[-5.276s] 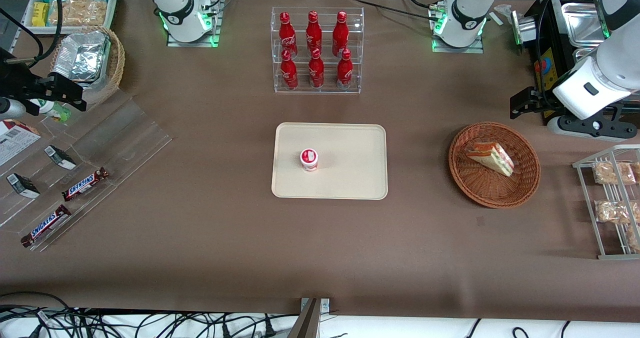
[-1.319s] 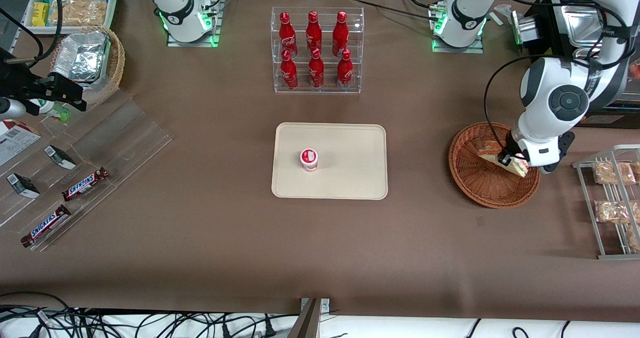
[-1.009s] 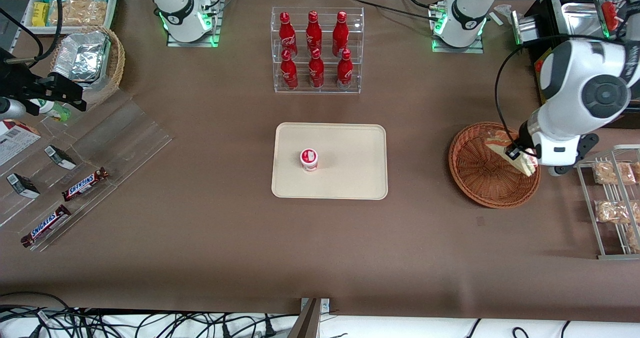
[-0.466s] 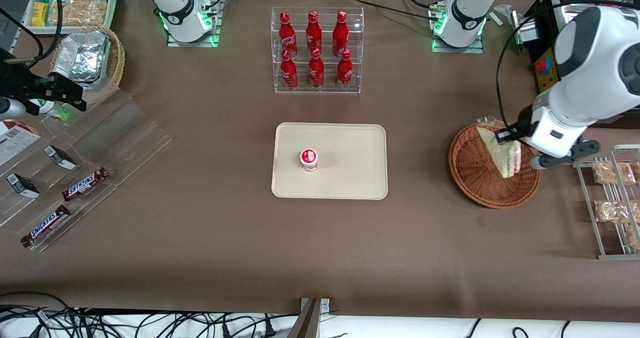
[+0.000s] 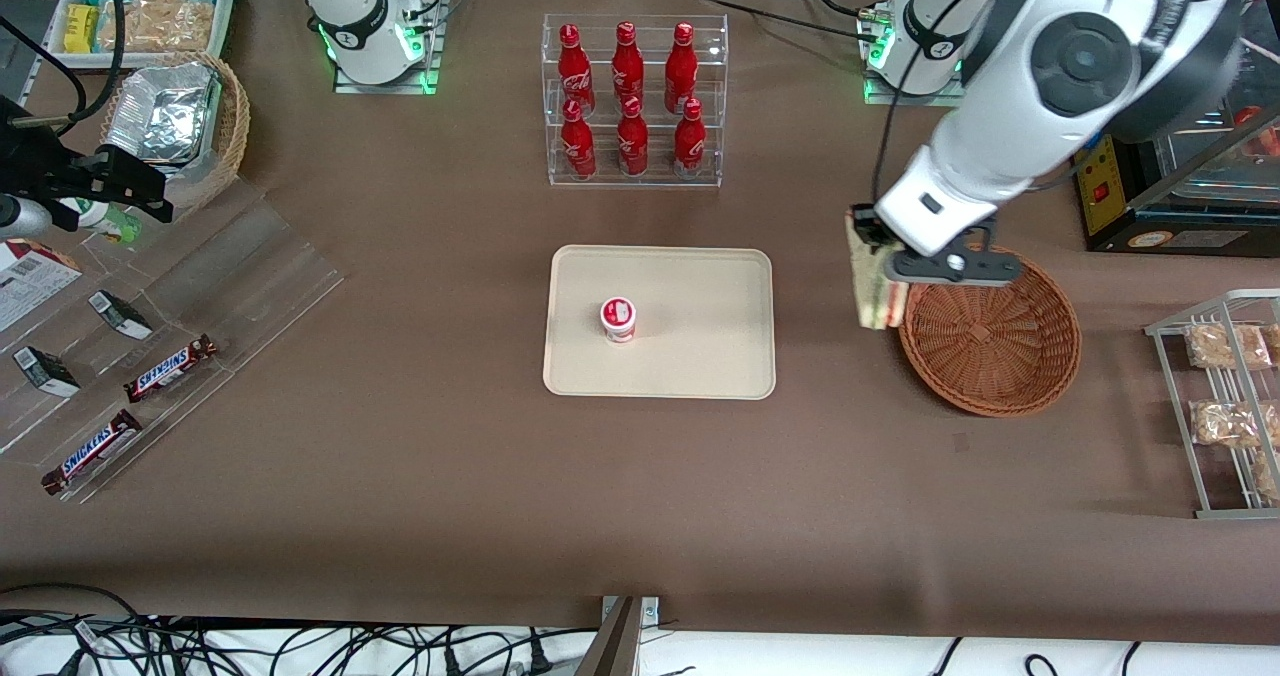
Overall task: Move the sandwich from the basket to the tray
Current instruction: 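Carry the sandwich over the cream tray beside the strawberry cup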
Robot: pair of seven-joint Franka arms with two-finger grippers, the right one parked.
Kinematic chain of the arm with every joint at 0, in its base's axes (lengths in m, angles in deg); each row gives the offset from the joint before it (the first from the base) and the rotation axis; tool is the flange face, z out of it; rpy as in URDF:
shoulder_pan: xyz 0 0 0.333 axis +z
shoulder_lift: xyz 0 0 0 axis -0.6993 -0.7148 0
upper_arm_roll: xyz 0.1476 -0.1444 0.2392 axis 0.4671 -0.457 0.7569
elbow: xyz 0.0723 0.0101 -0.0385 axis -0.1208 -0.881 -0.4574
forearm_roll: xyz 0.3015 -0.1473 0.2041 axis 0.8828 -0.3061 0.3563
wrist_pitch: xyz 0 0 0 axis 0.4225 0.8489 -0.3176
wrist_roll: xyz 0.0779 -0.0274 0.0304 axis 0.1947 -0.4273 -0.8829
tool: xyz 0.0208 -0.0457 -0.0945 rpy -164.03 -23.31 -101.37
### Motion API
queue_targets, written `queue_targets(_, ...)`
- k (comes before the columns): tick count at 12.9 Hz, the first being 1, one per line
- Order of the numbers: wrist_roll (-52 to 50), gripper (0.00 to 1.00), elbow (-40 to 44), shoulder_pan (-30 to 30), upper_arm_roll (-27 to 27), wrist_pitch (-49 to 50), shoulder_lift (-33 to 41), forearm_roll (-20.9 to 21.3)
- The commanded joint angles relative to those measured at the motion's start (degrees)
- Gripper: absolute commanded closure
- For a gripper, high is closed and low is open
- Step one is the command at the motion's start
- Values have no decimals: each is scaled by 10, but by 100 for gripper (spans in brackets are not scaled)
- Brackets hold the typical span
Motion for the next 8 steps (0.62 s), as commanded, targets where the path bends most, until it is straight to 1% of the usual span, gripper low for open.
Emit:
queue_targets(1, 2, 100, 5, -22, -23, -32, -31, 1)
queue_targets(3, -32, 100, 5, -54, -22, -59, -57, 11)
queue_targets(5, -101, 100, -2, -87, -23, -88, -96, 77)
queue_targets(8, -180, 100, -3, -120, -22, -132, -167, 158)
